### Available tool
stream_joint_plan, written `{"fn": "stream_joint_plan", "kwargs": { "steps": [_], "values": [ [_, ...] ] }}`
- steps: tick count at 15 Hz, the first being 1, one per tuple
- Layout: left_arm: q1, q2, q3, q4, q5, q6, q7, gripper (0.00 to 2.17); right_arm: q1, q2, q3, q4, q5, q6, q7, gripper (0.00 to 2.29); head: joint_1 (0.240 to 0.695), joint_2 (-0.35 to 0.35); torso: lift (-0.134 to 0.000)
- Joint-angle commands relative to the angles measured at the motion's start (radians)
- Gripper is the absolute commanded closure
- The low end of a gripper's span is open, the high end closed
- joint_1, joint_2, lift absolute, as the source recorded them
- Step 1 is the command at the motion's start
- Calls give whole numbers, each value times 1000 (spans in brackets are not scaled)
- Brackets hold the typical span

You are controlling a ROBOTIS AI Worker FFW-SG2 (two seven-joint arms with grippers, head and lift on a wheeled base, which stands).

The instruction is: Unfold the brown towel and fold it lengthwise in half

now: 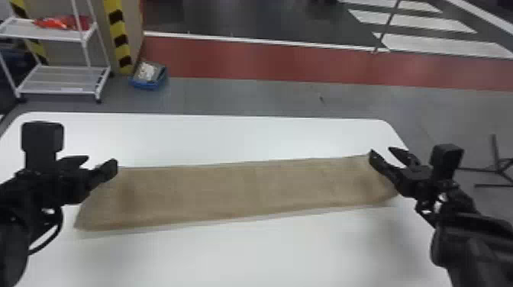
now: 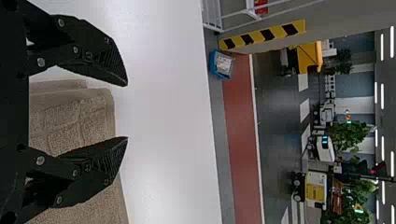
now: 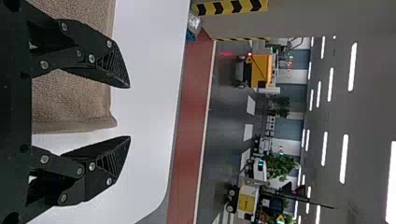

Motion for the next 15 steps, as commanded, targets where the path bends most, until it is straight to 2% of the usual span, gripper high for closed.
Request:
{"fn": "stream_joint_plan", "kwargs": {
  "steps": [1, 4, 6, 7, 8, 10, 12, 15],
  "values": [
    [5, 0, 5, -6, -1, -16, 23, 12, 52, 5, -28, -64, -7, -14, -8, 60, 695, -183, -118],
    [40, 2, 25, -32, 6, -65, 38, 19, 133, 6, -32, -213, -50, 75, -2, 60, 695, -187, -118],
    [91, 2, 41, -55, 49, -200, 54, 19, 197, 25, -36, -345, -90, 158, 13, 66, 695, -184, -118],
    [114, 2, 37, -51, 81, -323, 70, 19, 239, 44, -26, -428, -86, 158, 13, 66, 695, -182, -118],
    [132, 0, 22, -48, 80, -412, 83, 19, 274, 67, -22, -495, -81, 173, 13, 66, 695, -177, -118],
    [163, 2, -27, -51, 77, -532, 104, 19, 338, 114, -9, -672, -87, 299, 13, 66, 695, -157, -118],
    [198, 0, -93, -51, 65, -673, 144, 16, 404, 160, 33, -808, -79, 345, 6, 66, 695, -151, -118],
    [229, -6, -183, -57, 32, -716, 150, 16, 519, 235, 103, -994, -79, 370, -48, 66, 695, -142, -118]
  ]
}}
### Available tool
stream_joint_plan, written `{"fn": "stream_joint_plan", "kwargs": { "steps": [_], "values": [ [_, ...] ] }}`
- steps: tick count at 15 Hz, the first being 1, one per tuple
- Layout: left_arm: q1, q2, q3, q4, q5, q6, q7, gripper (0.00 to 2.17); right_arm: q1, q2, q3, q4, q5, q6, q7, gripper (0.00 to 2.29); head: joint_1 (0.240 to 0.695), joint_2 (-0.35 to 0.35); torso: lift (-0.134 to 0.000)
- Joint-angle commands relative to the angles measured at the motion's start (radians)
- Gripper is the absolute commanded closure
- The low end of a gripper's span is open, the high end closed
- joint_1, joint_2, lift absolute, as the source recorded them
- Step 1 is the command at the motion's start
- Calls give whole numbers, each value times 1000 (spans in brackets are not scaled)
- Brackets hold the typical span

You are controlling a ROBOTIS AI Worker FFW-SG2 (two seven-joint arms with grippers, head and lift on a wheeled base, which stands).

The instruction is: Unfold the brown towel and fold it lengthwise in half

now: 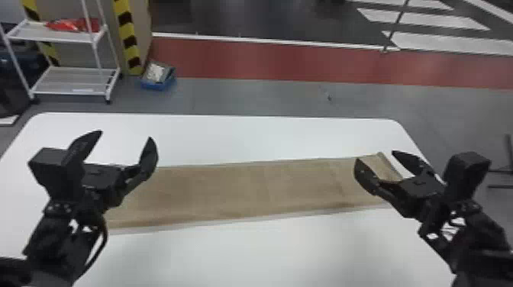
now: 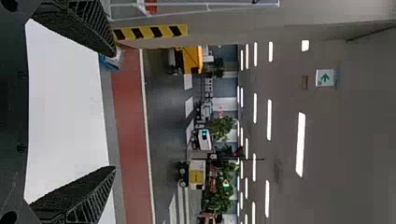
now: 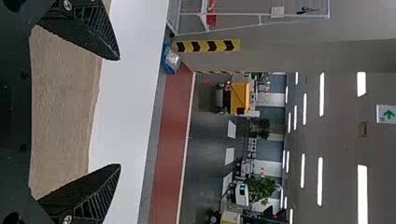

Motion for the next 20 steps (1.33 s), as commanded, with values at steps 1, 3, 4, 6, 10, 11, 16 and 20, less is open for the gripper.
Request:
{"fn": "stream_joint_plan", "kwargs": {
  "steps": [1, 3, 4, 6, 10, 11, 16, 20],
  "values": [
    [19, -7, -67, -8, -24, -11, 31, 16, 93, 48, 56, -118, -1, -1, -52, 66, 695, -143, -118],
    [34, -8, -106, -5, -50, -113, 75, 12, 169, 57, 81, -146, 6, -136, -113, 66, 695, -147, -118],
    [46, -8, -112, 0, -53, -171, 82, 12, 201, 67, 72, -153, -34, -139, -116, 66, 695, -150, -118],
    [59, -8, -103, -6, -57, -174, 95, 9, 269, 75, 72, -164, -54, -259, -142, 66, 695, -160, -118],
    [72, 2, -12, -31, -57, -137, 103, 9, 364, 75, 59, -166, -178, -421, -147, 66, 695, -146, -118],
    [83, 2, 12, -54, -56, -85, 97, 9, 367, 75, 50, -163, -197, -427, -148, 66, 695, -136, -118],
    [137, 4, 38, -215, -53, 124, 126, 9, 390, 75, 124, -219, -182, -409, -251, 70, 695, -93, -118],
    [143, 7, 34, -207, -51, 115, 134, 9, 389, 75, 148, -233, -168, -391, -288, 90, 695, -68, -118]
  ]
}}
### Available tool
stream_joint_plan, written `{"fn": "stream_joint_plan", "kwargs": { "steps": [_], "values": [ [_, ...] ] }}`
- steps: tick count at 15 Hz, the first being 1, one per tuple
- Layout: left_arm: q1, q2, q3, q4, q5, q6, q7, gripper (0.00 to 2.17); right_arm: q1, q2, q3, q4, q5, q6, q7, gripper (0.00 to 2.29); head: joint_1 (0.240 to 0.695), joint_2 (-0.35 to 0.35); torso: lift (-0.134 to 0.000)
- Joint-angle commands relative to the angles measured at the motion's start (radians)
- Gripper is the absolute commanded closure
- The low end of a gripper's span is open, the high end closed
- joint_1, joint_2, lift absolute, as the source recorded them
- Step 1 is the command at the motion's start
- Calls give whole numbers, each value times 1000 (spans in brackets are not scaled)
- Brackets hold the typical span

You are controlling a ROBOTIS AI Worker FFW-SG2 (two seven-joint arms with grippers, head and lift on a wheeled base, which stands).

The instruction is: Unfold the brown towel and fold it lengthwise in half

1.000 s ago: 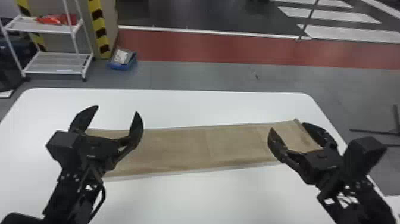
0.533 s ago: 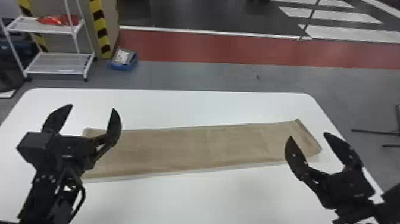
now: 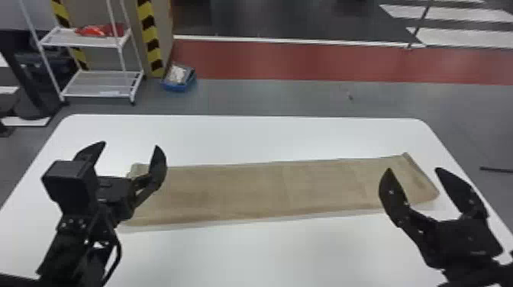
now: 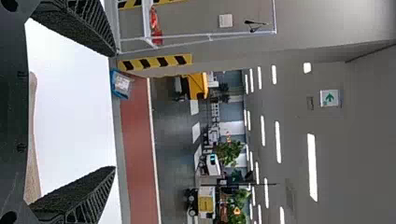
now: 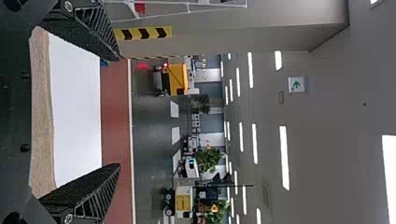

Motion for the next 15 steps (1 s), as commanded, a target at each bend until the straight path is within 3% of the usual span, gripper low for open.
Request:
{"fn": "stream_joint_plan", "kwargs": {
  "steps": [1, 15],
  "values": [
    [4, 2, 0, 3, 5, -8, -2, 9, -2, 2, -2, -1, 0, 10, -8, 90, 695, -62, -118],
    [10, -1, 0, 3, 6, -11, -2, 12, -1, 2, -3, -17, 3, 38, -10, 90, 695, -69, -118]
  ]
}}
